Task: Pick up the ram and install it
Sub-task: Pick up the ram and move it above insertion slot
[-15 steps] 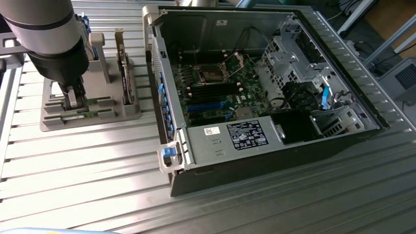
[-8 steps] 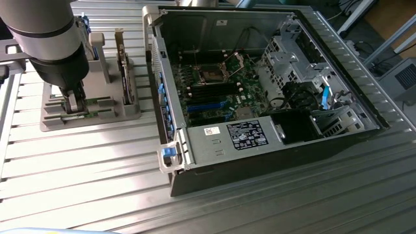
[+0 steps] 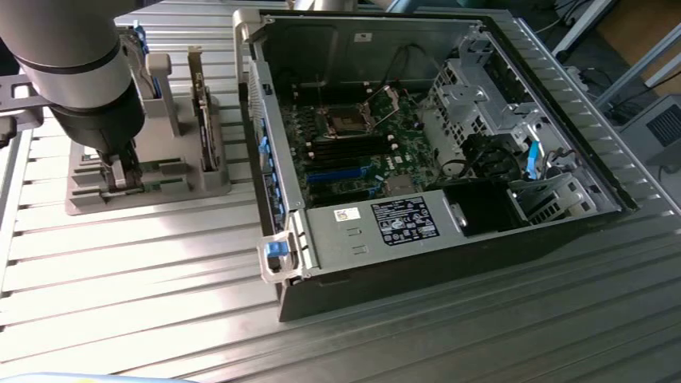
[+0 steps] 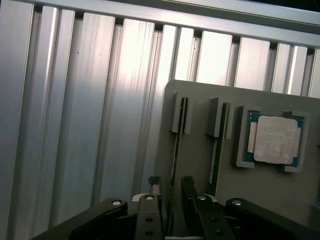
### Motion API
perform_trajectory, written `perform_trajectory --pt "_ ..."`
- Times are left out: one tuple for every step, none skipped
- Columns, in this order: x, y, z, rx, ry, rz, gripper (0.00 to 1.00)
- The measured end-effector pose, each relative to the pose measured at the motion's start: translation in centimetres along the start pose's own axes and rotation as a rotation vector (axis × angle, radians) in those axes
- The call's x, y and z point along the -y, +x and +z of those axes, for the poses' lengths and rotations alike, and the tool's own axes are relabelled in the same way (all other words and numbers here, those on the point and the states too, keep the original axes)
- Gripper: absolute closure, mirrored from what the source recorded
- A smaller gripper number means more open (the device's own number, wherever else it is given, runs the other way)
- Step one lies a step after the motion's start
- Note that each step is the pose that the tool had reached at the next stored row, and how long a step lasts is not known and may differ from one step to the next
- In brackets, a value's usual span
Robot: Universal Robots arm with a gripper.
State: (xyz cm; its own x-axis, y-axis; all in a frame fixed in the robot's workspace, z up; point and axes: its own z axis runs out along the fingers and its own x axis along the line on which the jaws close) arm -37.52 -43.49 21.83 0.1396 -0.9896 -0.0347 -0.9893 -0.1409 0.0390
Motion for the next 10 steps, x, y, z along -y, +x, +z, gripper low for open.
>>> perform_trajectory --pt "-0.04 0.0 0.15 0.0 0.0 0.0 0.7" --pt "-0.09 0.0 0.32 0.0 0.0 0.0 0.7" --pt "-0.11 0.0 0.51 0.0 0.0001 0.0 0.7" --pt "-0.12 0.0 0.59 0.0 0.0 0.0 0.7" --pt "-0.13 0.0 0.65 0.0 0.0 0.0 0.7" --pt "-0.13 0.0 0.71 0.0 0.0 0.0 0.7" --pt "-0.13 0.0 0.74 -0.0001 -0.0002 0.0 0.7" --pt "-0.13 0.0 0.75 -0.0002 -0.0003 0.0 0.7" --pt "-0.13 0.0 0.75 -0.0001 -0.0002 0.0 0.7" --pt "-0.13 0.0 0.76 -0.0001 -0.0001 0.0 0.7"
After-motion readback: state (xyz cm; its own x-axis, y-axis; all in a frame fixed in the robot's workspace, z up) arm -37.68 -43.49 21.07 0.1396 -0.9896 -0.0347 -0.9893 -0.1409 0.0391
